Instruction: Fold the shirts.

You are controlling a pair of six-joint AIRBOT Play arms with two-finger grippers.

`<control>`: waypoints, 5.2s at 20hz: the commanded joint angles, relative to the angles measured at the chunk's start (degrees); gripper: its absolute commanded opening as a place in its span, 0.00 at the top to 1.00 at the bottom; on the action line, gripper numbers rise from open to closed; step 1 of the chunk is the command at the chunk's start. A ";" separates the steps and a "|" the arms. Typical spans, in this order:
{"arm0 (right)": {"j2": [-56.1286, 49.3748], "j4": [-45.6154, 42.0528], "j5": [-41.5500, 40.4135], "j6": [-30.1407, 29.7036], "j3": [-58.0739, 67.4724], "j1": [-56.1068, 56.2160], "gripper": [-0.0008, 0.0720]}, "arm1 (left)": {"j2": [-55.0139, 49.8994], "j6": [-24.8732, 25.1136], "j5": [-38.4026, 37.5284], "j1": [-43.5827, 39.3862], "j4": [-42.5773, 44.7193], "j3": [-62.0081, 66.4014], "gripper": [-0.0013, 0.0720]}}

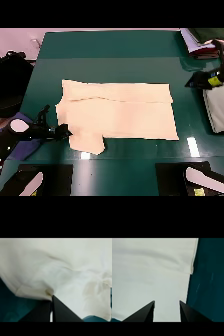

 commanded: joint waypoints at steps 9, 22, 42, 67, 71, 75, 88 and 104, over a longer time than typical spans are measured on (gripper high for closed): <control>1.60 5.14 -5.29 -4.46 -46.49 -18.69 0.34 | 0.13 2.32 -4.66 0.00 0.00 6.45 0.95; 15.87 -3.28 -0.92 -4.35 -39.23 -5.49 0.96 | 14.64 -2.67 -22.43 0.00 7.48 8.31 0.95; -16.35 3.41 -7.45 -0.85 -1.25 8.20 0.96 | -25.03 4.24 0.74 0.00 8.09 33.90 0.95; -28.92 24.72 -5.33 -17.64 -5.77 -3.26 0.97 | -35.21 -2.43 13.99 -23.74 -0.72 39.87 0.95; -22.01 25.70 -1.64 -17.81 1.90 -1.49 0.96 | -44.37 -2.40 13.70 -27.76 -1.90 48.54 0.95; -14.29 29.27 0.35 -13.73 7.87 3.76 0.96 | -53.68 -2.43 13.46 -31.63 -2.14 56.61 0.95; -8.13 30.34 -6.60 -7.23 20.68 23.76 0.96 | -57.59 -2.25 12.41 -32.52 -1.70 59.43 0.95; -25.99 39.28 -31.95 -13.14 20.76 61.00 0.65 | -23.74 -2.21 1.40 -3.13 15.10 69.00 0.95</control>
